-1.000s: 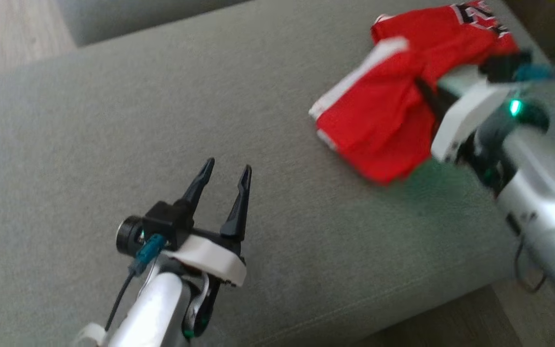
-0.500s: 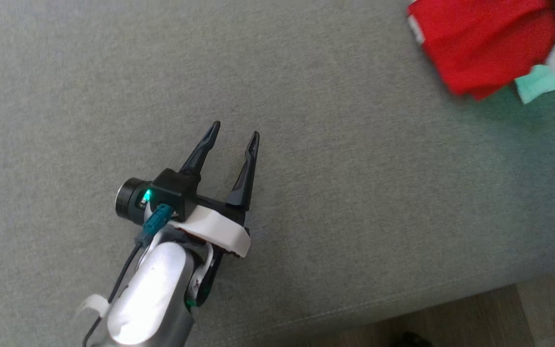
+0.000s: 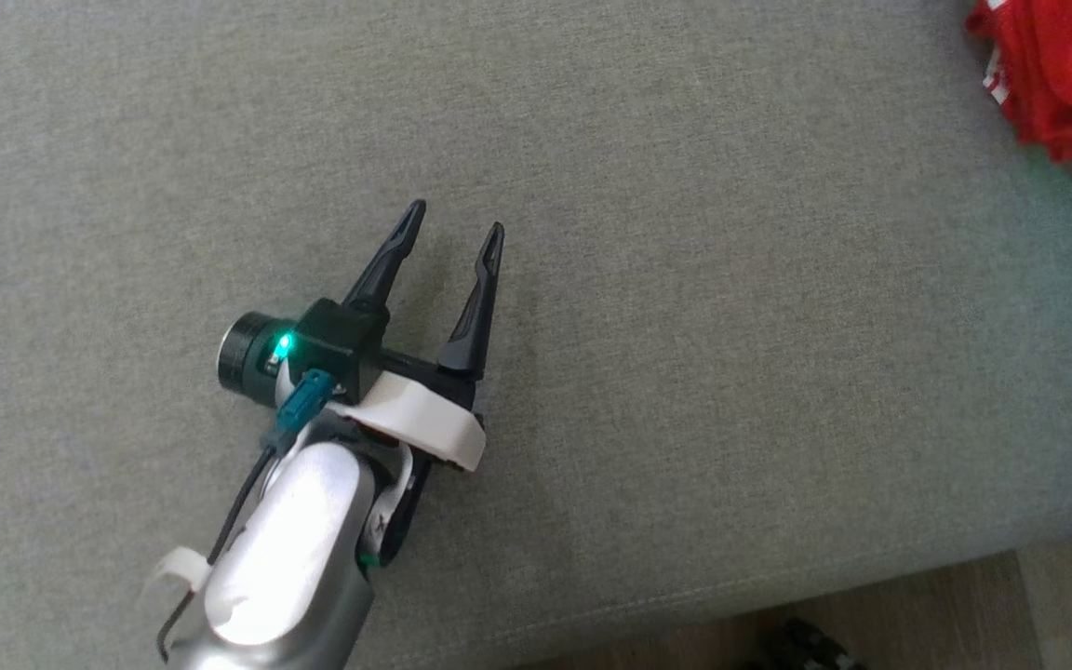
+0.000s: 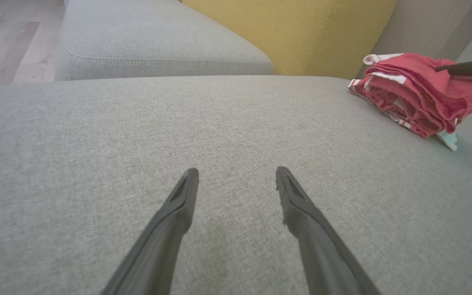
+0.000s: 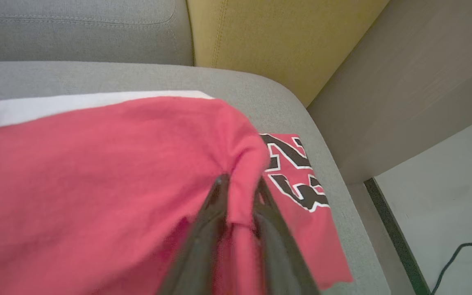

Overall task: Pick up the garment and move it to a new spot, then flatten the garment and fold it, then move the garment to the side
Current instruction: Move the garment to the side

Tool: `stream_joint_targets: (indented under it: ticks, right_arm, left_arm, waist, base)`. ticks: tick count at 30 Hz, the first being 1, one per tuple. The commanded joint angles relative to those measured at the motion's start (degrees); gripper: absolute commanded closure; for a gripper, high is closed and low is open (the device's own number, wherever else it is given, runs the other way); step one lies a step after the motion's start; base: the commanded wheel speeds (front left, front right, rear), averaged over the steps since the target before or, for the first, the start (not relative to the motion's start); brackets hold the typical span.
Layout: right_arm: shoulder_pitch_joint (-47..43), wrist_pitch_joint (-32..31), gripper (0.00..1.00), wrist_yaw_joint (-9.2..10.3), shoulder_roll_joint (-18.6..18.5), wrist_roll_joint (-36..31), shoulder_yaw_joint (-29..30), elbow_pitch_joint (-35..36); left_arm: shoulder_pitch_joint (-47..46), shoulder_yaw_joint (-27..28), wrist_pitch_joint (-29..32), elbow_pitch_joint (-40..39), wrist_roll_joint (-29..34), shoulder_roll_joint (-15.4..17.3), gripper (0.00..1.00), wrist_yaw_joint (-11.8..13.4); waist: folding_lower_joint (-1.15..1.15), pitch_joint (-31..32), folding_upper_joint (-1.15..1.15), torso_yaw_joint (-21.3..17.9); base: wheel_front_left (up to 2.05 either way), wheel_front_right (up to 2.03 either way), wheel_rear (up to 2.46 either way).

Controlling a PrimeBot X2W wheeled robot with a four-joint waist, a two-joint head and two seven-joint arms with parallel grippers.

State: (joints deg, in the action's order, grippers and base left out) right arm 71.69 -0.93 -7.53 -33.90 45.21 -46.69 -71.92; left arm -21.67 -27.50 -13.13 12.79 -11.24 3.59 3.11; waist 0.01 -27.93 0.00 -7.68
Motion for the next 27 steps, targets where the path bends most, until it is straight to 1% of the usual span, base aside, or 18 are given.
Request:
stream_joint_targets:
  ticks: [1, 4, 11, 16, 18, 21, 25, 27]
  right_arm:
    - [-0.04, 0.58, 0.00, 0.04, -0.44, -0.64, -0.44, -0.02]
    - [-0.28, 1.31, 0.00, 0.04, 0.35, -1.92, -0.24, -1.35]
    - [0.61, 7.56, 0.00, 0.04, 1.65, -6.73, 0.53, -1.98]
    - [-0.28, 12.60, 0.00, 0.04, 5.27, -6.28, 2.64, -1.88]
    - [-1.90, 13.93, 0.00, 0.04, 7.10, -5.46, 3.27, -0.62]
    - [-5.34, 15.21, 0.00, 0.04, 8.84, -4.42, 3.96, 2.68]
    - [-11.98, 15.84, 0.00, 0.04, 10.01, -3.90, 5.69, 7.71]
    - [-16.36, 15.88, 0.00, 0.04, 10.29, -3.88, 7.52, 11.43]
  left_arm:
    - [-0.90, 1.14, -0.09, -1.82, -0.13, 0.59, 0.00, 0.34]
    - [-0.95, 1.41, -0.44, -1.56, -0.63, 0.55, 0.00, 0.42]
    - [0.36, 3.48, -1.52, -2.18, -2.04, 0.82, 0.00, 0.94]
    - [2.99, 5.76, -1.80, -3.49, -3.04, 1.18, 0.00, 1.50]
    - [4.46, 7.14, -1.83, -4.41, -3.51, 1.24, 0.00, 1.93]
    - [7.26, 9.21, -1.84, -5.35, -4.02, 1.41, 0.00, 2.86]
    - [11.16, 11.43, -1.85, -6.10, -5.38, 1.22, 0.00, 3.69]
    - [12.92, 12.17, -1.85, -5.88, -6.17, 1.08, 0.00, 3.99]
  waist:
    - [-0.01, 0.41, 0.00, 0.20]
    - [-0.01, 1.74, 0.00, 0.56]
    - [-0.01, 8.08, 0.00, 0.76]
    - [-0.01, 14.84, 0.00, 1.33]
    - [-0.01, 17.87, 0.00, 1.62]
    - [-0.01, 22.29, 0.00, 2.14]
    - [-0.01, 27.10, 0.00, 2.92]
    - [-0.01, 28.50, 0.00, 3.38]
  base:
    - [0.00, 0.00, 0.00]
    - [0.00, 0.00, 0.00]
    - [0.00, 0.00, 0.00]
    - [0.00, 0.00, 0.00]
    - [0.00, 0.00, 0.00]
    - [0.00, 0.00, 0.00]
    - [0.00, 0.00, 0.00]
    - [0.00, 0.00, 0.00]
